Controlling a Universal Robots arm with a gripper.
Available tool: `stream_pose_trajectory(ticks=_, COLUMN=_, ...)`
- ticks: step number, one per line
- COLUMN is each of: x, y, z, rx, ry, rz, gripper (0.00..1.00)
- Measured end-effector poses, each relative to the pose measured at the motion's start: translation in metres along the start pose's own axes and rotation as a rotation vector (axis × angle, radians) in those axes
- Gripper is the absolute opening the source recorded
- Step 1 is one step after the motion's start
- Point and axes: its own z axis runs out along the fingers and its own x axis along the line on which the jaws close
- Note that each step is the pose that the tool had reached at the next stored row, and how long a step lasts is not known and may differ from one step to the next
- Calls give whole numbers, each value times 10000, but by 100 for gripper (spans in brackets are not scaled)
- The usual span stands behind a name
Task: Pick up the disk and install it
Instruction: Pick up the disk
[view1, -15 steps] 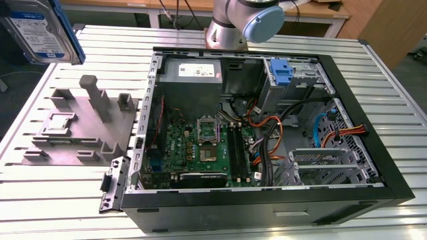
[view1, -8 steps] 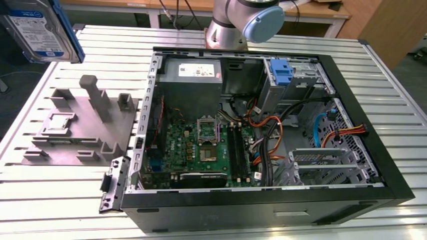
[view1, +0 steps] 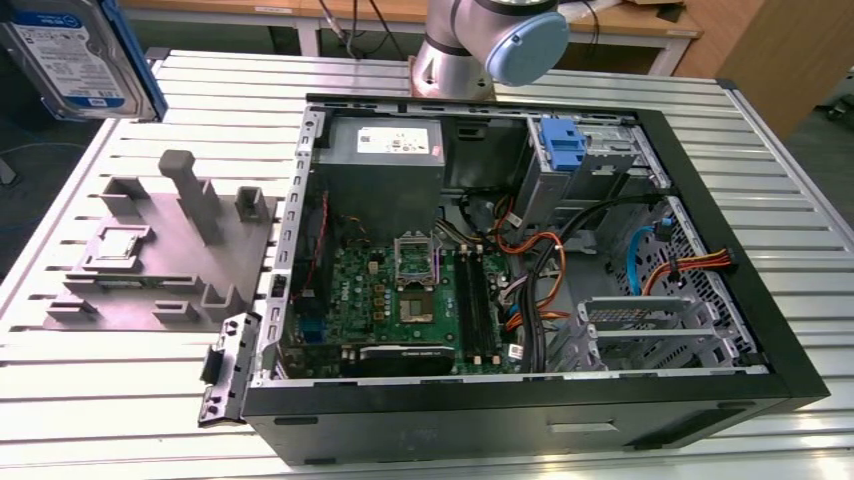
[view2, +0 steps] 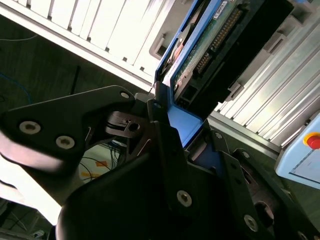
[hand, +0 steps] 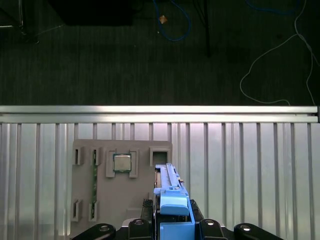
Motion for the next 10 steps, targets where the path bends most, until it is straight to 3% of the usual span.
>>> stream_pose_trajectory(ticks=10, x=-5, y=3, z=-91, rx=-1, ry=0, rz=0, gripper=37)
